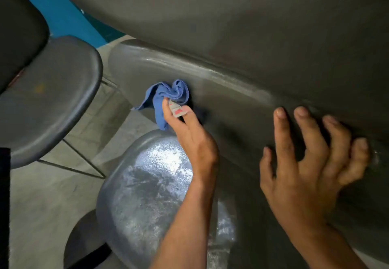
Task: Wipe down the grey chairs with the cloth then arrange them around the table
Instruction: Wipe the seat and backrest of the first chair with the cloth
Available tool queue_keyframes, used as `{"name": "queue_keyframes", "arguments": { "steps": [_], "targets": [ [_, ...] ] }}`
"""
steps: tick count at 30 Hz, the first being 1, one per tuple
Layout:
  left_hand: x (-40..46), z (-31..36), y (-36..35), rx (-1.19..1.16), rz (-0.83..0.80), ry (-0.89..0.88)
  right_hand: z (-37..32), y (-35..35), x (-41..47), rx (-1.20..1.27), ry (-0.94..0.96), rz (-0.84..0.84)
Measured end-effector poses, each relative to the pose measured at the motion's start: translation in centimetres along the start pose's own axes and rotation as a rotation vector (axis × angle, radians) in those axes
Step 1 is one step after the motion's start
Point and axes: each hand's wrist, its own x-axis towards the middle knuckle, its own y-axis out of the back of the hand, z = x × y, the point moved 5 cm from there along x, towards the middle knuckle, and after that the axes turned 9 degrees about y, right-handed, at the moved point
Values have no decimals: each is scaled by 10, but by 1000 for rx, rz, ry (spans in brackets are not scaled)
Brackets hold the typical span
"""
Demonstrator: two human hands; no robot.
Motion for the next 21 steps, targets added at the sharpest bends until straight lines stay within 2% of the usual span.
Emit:
{"name": "queue_keyframes", "arguments": {
  "steps": [5, 7, 10, 12, 13, 15, 17, 19, 21],
  "targets": [
    [25, -29, 5, 18, 160, 363, 1, -1, -2, -43, 11, 4],
    [14, -3, 1, -33, 162, 289, 0, -1, 0, -49, 6, 5],
    [-29, 31, -6, -40, 19, 22, -1, 1, 0, -36, -1, 20],
    [-52, 27, -6, -13, -52, -102, 0, 3, -1, -23, 3, 24],
    [-55, 18, -5, 0, -59, -107, 0, 3, -1, -15, 7, 27],
    [-46, -15, -3, 30, -47, -16, 1, 2, -1, -15, 11, 37],
    [-24, -73, -4, 13, -20, 272, 2, 0, -2, -35, 11, 51],
    [-11, -170, -1, -132, 59, 531, 2, -3, -2, -56, 12, 67],
    [4, -234, -3, -196, 119, 658, 3, -5, -1, -73, 12, 91]
  ]
}}
